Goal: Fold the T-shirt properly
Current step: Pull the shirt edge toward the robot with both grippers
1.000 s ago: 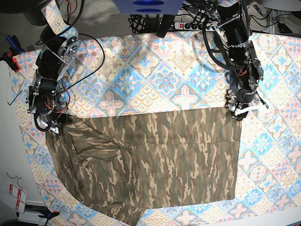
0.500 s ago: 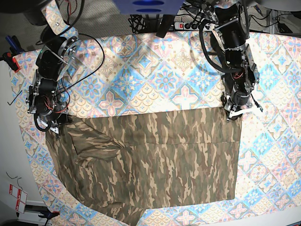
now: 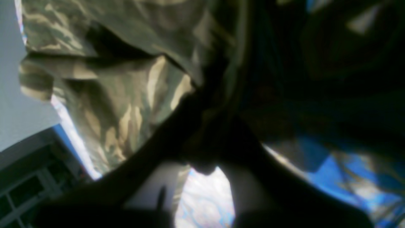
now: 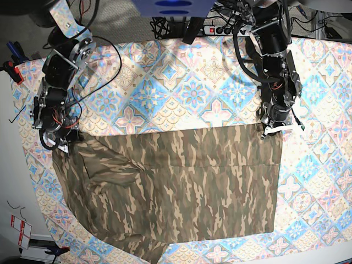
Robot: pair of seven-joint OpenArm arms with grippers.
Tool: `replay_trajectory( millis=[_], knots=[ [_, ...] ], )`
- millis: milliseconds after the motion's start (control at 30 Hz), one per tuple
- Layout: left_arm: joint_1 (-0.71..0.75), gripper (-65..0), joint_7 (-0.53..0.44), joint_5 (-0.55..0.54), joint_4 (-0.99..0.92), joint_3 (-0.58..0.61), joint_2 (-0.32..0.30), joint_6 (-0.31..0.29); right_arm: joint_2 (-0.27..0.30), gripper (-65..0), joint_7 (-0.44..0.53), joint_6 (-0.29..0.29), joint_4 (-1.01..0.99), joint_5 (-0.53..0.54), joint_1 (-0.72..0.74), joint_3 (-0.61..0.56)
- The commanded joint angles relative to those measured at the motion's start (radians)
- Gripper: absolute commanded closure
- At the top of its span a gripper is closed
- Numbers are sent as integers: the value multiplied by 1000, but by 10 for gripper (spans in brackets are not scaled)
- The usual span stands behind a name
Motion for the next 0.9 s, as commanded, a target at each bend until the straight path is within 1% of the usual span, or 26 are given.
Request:
replay_trajectory(
  millis=[0, 67, 167, 267, 367, 467, 667, 867],
  knots=[
    [3, 0, -4, 4, 28, 1, -3, -6, 18, 0, 11, -23, 63, -7, 2, 1],
    [42, 0, -4, 5, 57, 1, -4, -6, 17, 0, 9, -68, 164, -6, -34, 1],
    [95, 0, -4, 5, 125, 1, -4, -6, 17, 0, 6, -82, 250, -6, -78, 1],
    [161, 0, -4, 5, 185, 1, -4, -6, 17, 0, -50, -108, 259, -6, -87, 7],
    [236, 0, -4, 2, 257, 0, -3, -6, 15, 0, -83, -109, 267, -2, -121, 7],
    [302, 0, -4, -1, 315, -4, -1, -6, 12, 0, -93, -109, 302, -1, -164, 6],
    [414, 0, -4, 2, 427, 0, -1, -6, -31, 0, -115, -109, 425, -1, -287, 4],
    [486, 0, -4, 1, 458, -4, 0, -6, -51, 0, -136, -109, 479, -1, -359, 7]
  ],
)
